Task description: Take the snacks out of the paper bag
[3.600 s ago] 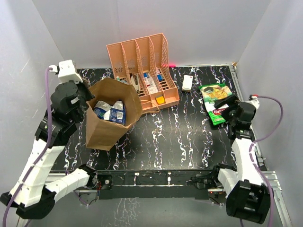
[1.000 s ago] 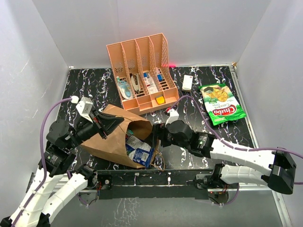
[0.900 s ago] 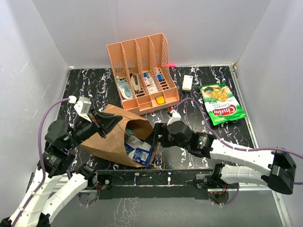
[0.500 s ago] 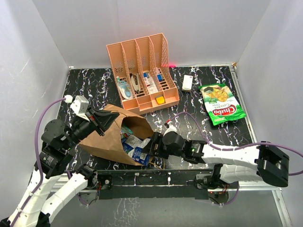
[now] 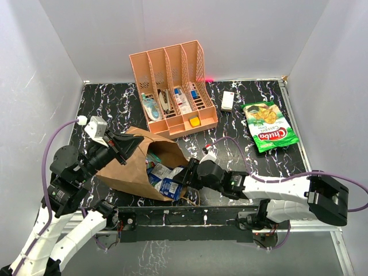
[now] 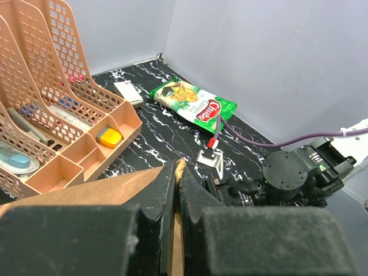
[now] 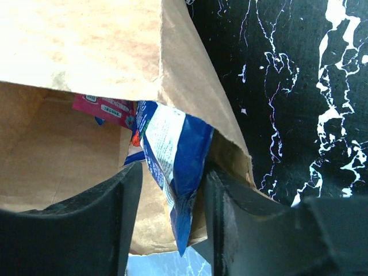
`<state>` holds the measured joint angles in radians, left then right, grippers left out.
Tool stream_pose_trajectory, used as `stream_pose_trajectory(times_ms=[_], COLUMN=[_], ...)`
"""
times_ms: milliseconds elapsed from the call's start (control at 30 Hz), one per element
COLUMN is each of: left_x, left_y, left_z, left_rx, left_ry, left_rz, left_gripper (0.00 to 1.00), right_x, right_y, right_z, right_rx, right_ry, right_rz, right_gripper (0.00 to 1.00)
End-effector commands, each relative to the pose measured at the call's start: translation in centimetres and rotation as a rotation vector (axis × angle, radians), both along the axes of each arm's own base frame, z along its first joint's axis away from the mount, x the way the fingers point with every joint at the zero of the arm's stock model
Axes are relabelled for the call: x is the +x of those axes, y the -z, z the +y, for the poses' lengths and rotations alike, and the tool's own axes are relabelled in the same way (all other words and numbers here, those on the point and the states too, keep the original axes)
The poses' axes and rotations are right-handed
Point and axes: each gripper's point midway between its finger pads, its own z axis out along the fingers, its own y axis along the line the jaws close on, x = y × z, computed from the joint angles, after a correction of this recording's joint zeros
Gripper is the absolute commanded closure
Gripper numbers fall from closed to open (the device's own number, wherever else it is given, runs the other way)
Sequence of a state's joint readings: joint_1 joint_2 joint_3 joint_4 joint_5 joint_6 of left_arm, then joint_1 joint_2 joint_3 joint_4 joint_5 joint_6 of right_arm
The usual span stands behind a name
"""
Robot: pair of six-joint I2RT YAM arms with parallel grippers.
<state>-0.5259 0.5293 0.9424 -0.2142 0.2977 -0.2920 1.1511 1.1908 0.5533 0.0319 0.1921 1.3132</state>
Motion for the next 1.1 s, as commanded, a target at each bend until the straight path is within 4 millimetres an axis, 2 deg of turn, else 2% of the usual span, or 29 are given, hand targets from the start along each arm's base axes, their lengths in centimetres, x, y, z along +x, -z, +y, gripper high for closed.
stream_pose_trajectory(times_ms=[0,100,167,333,433,567,767,933,1067], left_x=[-0.4,-0.3,-0.2,0.2,0.8,1.0,1.3,1.8,2.0], left_y=[-2.1,-1.8,-1.6,-1.4,-1.1,-1.2,-0.6,-0.5,-0.5], left_z=[0.3,0.3,0.6,1.2,1.9,2.4,2.9,3.2,3.3], left_rx=[-0.055,-0.036,-0.039,-0.046,-0.058,-0.058,-0.056,-0.047,-0.039], left_ry=[-0.010,-0.008,-0.030,-0.070,-0.130,-0.156,-0.193,-0.222,-0.230], left_rz=[-0.053,-0.053,-0.039,-0.030,-0.007,-0.013,0.011,0.022,0.021], left_gripper=[1.00,1.00,1.00,1.00,1.00,1.00,1.00,1.00,1.00], right_x=[1.2,1.2,1.2,1.9,2.6,2.9,3.0,2.9,3.3], right_y=[-1.6,-1.3,-1.8,-5.3,-7.8,-13.1,-19.4,-24.7,-27.6], right_z=[0.9,0.8,1.0,1.0,0.2,-0.6,-2.4,-4.8,-7.2], right_rx=[0.060,0.047,0.057,0.088,0.101,0.131,0.097,0.078,0.036], right_ry=[0.042,0.037,0.036,0.014,0.030,0.009,-0.024,-0.005,0.053], right_rz=[-0.046,-0.054,-0.063,-0.185,-0.282,-0.456,-0.665,-0.795,-0.868], right_gripper=[0.56,0.70,0.77,0.92,0.92,0.92,0.92,0.92,0.92])
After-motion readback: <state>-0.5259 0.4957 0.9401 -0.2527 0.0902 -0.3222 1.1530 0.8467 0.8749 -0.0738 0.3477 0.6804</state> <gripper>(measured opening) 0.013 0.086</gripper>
